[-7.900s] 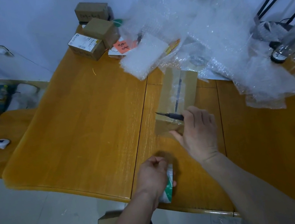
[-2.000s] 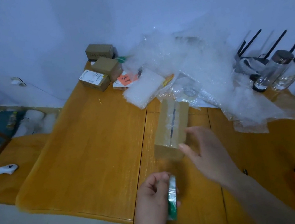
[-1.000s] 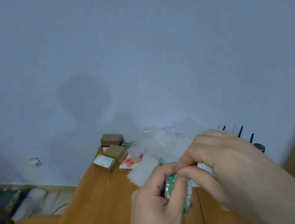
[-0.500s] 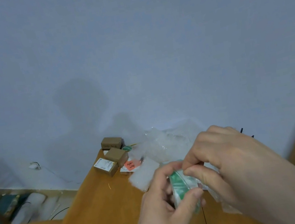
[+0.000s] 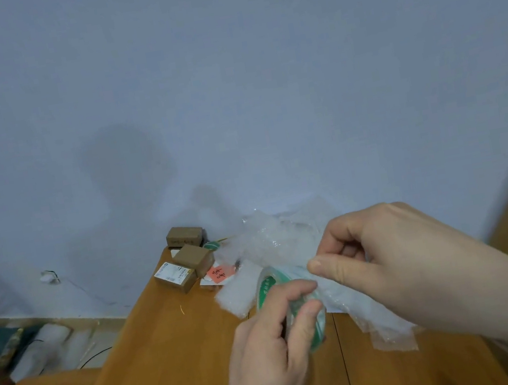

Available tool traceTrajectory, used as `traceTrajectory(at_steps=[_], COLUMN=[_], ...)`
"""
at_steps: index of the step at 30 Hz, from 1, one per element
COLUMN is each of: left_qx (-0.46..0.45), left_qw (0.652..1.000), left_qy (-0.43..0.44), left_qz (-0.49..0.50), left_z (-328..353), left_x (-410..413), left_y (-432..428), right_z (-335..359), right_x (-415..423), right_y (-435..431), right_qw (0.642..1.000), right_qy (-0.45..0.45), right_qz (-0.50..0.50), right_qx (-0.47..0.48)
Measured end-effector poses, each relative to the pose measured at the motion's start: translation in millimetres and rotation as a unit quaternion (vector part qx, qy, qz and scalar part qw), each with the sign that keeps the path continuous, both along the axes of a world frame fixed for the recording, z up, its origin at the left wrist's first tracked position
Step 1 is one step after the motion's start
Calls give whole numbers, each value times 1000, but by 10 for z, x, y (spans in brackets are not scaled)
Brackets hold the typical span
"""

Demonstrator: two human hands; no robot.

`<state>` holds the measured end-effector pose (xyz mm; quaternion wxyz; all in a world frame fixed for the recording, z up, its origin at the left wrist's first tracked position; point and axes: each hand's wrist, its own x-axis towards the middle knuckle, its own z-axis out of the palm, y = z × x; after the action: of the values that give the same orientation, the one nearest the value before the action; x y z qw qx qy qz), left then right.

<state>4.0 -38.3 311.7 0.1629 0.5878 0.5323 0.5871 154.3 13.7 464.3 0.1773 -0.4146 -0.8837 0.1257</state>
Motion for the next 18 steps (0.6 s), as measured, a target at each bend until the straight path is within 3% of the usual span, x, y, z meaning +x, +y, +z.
traceTrajectory(at_steps=[8, 13, 18], left_qx=[23, 37, 15], left_qw=[997, 995, 998], left_qy=[68, 96, 68], left_qz=[8, 7, -1], left_z=[-28, -32, -28], left_x=[-46, -32, -47], left_y=[14, -21, -26], right_z=[80, 157, 206], right_x=[-45, -69, -68], right_y=[18, 24, 14], right_qw=[1000, 993, 980], right_qy=[-22, -118, -186], right_qz=[-2, 26, 66], right_qx=[4, 19, 29])
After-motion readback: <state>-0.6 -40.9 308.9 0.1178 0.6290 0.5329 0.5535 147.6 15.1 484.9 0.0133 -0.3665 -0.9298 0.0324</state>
